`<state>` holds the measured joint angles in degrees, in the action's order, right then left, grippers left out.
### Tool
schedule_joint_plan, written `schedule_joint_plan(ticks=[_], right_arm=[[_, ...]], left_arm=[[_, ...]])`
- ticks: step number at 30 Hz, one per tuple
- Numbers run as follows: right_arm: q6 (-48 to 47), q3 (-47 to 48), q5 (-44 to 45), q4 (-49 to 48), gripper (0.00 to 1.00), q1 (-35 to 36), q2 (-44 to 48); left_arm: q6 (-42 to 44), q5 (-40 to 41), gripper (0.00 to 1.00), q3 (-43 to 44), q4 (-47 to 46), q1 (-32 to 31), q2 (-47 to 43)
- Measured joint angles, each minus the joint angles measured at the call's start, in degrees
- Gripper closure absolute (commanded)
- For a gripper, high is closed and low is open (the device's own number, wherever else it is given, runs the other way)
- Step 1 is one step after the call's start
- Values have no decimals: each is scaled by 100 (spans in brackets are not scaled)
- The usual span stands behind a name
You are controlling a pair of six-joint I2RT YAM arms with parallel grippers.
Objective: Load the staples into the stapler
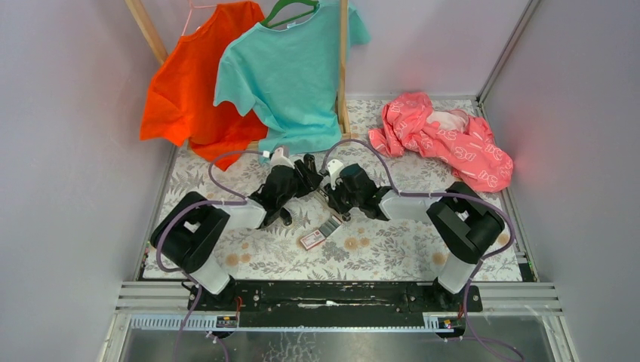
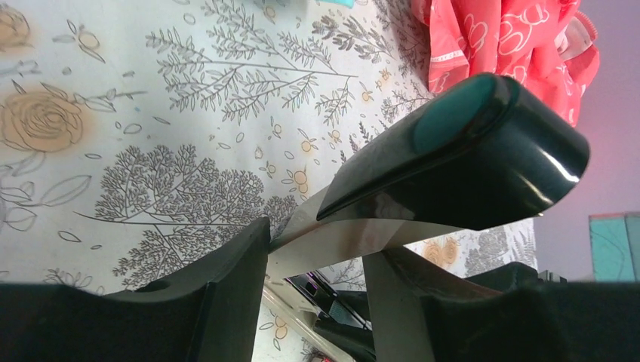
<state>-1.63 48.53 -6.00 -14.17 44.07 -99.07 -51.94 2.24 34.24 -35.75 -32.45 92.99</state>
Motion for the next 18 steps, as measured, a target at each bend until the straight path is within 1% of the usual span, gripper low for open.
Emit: schedule_joint_plan(ticks=[9,18], right_arm=[[-35,-22,-144,-721,90,13,-205],[15,-22,-273,-1314,83,35,-527]], left_arm=[[824,717,46,-125,98,-192,-367],[1322,1189,45,-304,105,-341,-420]])
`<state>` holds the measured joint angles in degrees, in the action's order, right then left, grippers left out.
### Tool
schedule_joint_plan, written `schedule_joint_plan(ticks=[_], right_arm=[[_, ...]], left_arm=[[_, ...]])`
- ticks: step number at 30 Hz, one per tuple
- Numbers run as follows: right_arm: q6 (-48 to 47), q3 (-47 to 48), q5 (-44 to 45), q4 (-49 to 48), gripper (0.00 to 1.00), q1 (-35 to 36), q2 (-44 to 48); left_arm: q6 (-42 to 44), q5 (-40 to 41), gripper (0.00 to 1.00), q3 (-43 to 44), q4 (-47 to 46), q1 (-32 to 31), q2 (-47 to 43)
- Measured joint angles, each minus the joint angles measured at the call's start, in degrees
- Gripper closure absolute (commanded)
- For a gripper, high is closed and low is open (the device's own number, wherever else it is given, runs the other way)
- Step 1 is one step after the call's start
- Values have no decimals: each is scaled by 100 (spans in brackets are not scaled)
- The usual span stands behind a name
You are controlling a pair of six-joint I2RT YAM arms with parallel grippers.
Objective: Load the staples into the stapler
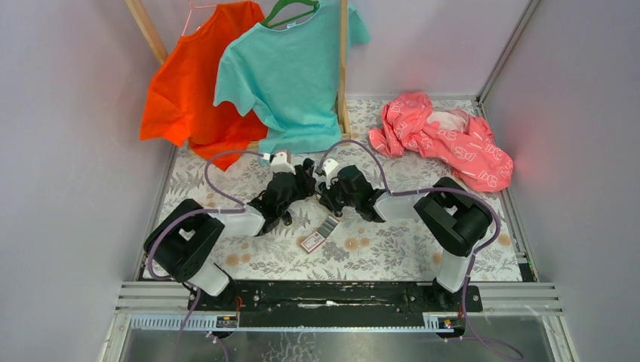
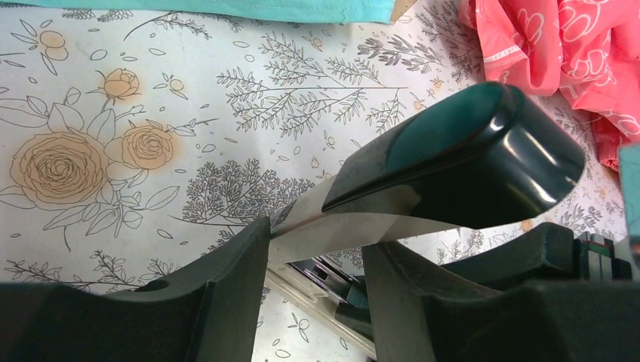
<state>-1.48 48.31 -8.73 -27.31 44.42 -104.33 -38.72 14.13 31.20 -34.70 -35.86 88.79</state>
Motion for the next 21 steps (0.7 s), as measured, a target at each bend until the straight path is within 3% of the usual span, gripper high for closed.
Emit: schedule_joint_plan(ticks=[10,21], right_arm=[[249,-214,74,-581,81,-2,-35],[376,-442,181,-1051,60,-11,-61]], left_arm=[[229,170,40,-90,7,-389,-85],[72,365,32,-308,44,-527,-264]])
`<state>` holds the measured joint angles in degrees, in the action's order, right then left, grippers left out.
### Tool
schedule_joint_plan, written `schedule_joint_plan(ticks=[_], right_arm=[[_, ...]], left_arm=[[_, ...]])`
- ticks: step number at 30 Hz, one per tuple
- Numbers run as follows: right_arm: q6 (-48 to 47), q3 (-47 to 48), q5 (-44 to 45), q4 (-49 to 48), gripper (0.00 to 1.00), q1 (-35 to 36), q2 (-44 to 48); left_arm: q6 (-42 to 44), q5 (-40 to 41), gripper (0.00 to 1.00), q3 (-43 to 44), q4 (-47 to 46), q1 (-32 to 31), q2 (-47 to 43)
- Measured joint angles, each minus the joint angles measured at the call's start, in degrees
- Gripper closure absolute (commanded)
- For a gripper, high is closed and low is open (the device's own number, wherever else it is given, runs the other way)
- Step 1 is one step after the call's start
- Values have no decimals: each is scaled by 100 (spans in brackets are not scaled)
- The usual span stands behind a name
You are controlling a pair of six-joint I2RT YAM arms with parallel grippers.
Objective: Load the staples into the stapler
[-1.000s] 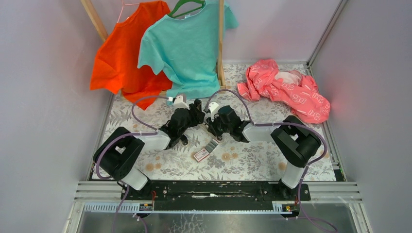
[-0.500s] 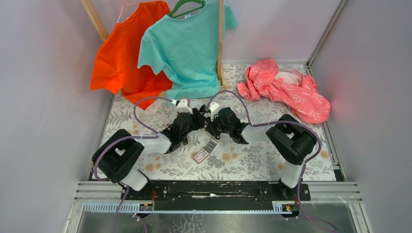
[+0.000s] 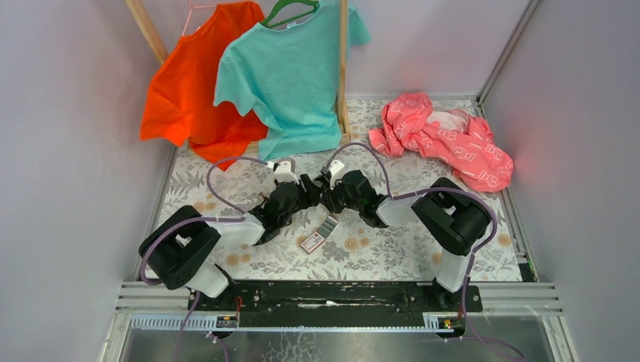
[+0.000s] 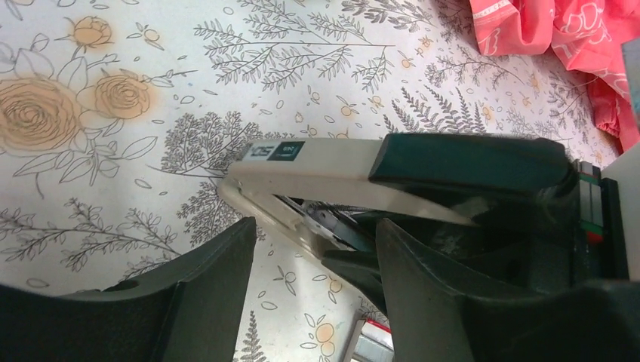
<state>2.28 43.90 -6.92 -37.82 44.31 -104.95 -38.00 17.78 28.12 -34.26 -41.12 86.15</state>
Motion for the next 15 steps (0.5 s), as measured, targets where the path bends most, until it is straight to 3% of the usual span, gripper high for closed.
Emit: schedule_joint_plan(ticks=[8,15], right_arm=[[92,-251,42,17,47,0,249],[149,-592,109,391,37,0,981]], left_arm=[[-380,138,26,-332,42,-9,-367],[-680,151,13,-505,352,-9,-1054]])
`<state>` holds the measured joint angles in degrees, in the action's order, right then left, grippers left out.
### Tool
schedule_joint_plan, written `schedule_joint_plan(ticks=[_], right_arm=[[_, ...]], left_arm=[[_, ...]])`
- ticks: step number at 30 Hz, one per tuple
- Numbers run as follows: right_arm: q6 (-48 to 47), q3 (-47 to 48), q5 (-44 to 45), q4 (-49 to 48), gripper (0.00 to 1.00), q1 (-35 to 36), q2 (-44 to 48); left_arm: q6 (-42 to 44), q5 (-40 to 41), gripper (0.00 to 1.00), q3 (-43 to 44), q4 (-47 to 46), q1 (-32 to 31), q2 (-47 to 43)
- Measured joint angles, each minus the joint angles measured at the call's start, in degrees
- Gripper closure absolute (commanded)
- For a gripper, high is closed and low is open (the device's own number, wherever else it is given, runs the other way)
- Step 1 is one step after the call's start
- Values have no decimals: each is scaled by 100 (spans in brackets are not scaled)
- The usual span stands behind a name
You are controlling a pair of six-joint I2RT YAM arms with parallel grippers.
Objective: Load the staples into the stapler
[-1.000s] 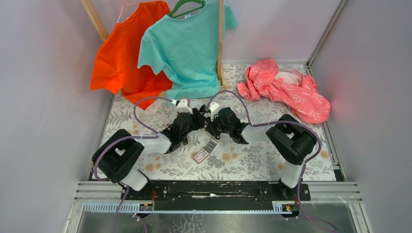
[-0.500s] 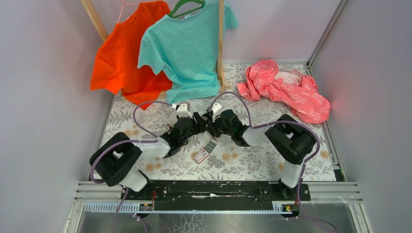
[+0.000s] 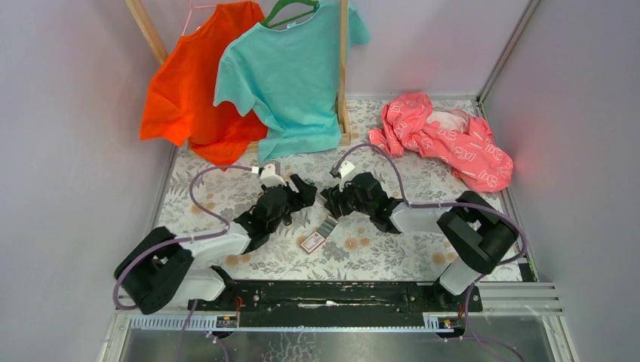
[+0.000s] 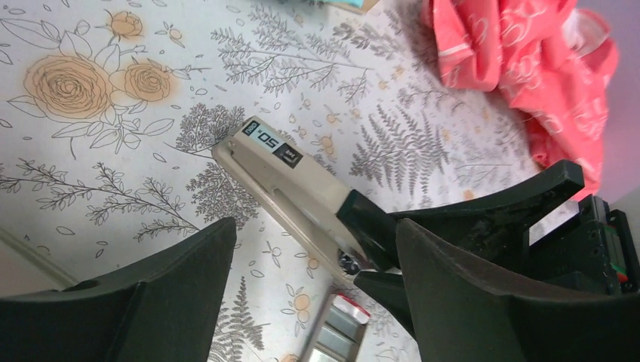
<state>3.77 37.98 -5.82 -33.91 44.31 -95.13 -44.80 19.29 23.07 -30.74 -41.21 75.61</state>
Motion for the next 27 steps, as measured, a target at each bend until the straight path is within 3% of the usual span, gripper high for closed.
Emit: schedule_joint_plan(ticks=[7,16,22,27], right_arm=[[-46,289,31,1307,33,0,807],[-278,1508,42,3152,33,0,752],[-417,2046,90,3722,36,20,302],[-505,2192,225,4052,48,90,-24]], left_arm=[[-247,26,1,20,1095,0,-1353],[-636,260,0,586,3519,0,-2802],[-737,297,0,916,4666,0,-3128],[-763,214,0,933,5178,0,-3099]])
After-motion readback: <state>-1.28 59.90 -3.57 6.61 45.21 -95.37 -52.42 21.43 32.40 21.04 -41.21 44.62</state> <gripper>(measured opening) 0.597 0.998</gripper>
